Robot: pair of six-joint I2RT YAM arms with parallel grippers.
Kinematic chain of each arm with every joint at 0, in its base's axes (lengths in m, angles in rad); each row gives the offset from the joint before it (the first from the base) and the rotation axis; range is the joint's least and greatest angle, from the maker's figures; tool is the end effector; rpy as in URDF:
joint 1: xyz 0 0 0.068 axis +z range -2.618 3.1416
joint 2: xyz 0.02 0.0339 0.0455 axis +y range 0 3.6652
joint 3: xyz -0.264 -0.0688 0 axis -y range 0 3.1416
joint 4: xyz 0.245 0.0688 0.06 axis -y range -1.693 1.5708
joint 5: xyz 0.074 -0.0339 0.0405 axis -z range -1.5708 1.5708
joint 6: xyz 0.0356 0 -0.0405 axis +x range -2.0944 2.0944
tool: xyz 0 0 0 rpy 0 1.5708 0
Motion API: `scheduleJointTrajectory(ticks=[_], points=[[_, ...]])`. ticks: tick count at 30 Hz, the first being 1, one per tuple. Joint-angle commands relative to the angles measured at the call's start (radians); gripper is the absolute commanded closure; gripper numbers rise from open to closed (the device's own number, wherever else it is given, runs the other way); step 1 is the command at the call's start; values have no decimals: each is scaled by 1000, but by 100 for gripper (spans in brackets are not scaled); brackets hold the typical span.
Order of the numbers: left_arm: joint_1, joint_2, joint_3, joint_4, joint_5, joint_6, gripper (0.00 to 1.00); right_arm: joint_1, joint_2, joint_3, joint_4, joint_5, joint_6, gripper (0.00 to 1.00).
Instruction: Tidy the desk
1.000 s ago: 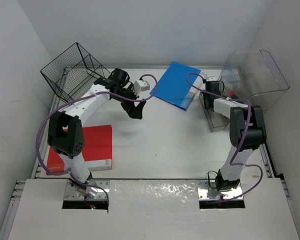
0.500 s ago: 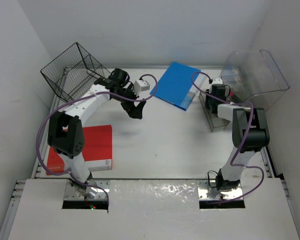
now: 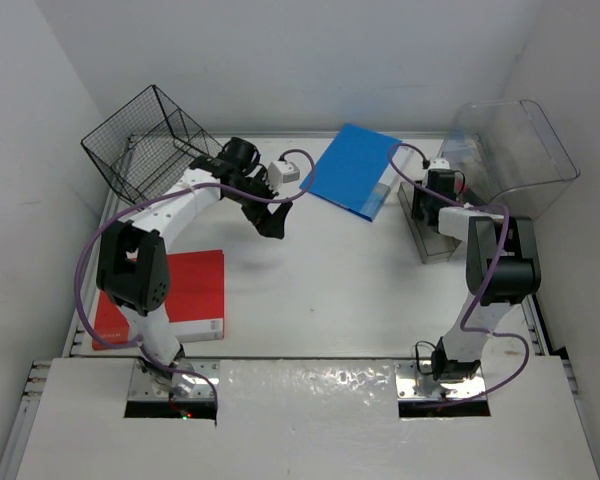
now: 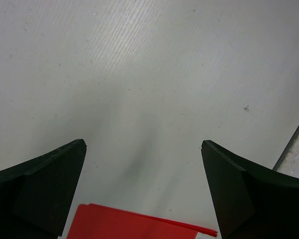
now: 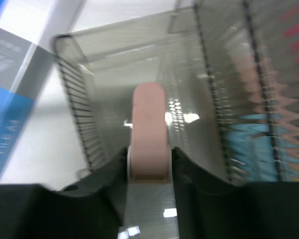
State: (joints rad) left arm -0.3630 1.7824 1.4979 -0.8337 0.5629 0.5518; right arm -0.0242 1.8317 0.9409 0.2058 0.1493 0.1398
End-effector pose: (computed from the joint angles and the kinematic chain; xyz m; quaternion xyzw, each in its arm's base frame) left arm 0.3419 -0.1502 0.2668 0.4693 0.8124 -0.2491 0.2401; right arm 0.3731 -0.0143 0.1467 0.1057 0.8954 -0.0426 0.4305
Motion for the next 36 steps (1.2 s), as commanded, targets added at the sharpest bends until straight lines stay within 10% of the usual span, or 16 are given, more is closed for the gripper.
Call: scheduleJointTrajectory(ticks=[1,22,30,36], points=[[12,-2,32,21,3,-3,0,-6,-11,-8,-86,-28,15,60],[12,32,51,13,14,-4,0,41,-230,76,-264,-56,-120,55],[12,32,44,15,3,-10,0,164,-183,128,-382,-128,-226,100],[13,15,16,39,-44,-13,0,164,-19,218,-433,-171,-177,100]])
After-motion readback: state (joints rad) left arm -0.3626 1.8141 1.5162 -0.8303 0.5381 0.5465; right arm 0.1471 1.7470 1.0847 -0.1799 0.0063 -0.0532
